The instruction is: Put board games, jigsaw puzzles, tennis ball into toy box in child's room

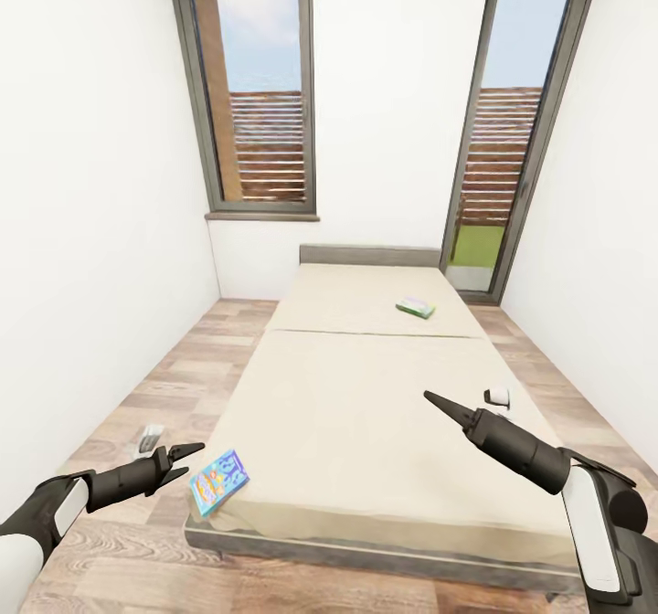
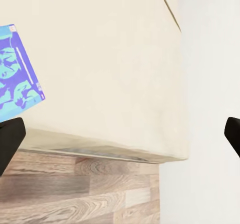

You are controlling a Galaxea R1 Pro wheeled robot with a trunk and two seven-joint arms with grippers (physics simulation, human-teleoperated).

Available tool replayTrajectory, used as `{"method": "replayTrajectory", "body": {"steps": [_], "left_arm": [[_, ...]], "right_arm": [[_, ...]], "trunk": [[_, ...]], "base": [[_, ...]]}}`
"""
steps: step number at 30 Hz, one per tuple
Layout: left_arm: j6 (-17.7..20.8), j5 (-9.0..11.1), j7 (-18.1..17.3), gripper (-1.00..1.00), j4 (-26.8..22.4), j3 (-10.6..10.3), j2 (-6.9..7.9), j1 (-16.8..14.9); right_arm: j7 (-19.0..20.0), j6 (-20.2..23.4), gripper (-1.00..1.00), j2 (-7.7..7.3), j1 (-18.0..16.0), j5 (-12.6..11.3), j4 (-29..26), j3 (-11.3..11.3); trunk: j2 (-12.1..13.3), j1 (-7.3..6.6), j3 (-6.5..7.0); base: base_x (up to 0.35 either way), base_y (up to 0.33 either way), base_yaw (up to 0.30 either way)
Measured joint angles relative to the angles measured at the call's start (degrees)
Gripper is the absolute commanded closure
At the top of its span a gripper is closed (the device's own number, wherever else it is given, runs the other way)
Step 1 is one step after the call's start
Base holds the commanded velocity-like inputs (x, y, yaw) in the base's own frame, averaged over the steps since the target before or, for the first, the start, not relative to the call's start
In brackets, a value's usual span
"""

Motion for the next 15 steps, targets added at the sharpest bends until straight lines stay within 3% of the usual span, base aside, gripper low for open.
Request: {"method": "replayTrajectory", "body": {"steps": [15], "left_arm": [[0.3, 0.1, -0.1, -1.0, 0.0, 0.0, 0.96, 0.0]], "right_arm": [[-0.2, 0.0, -1.0, 0.03, 0.0, -0.1, 0.0, -0.2]], "trunk": [[-6.0, 3.3, -2.69]], "base": [[0.0, 0.0, 0.0]]}}
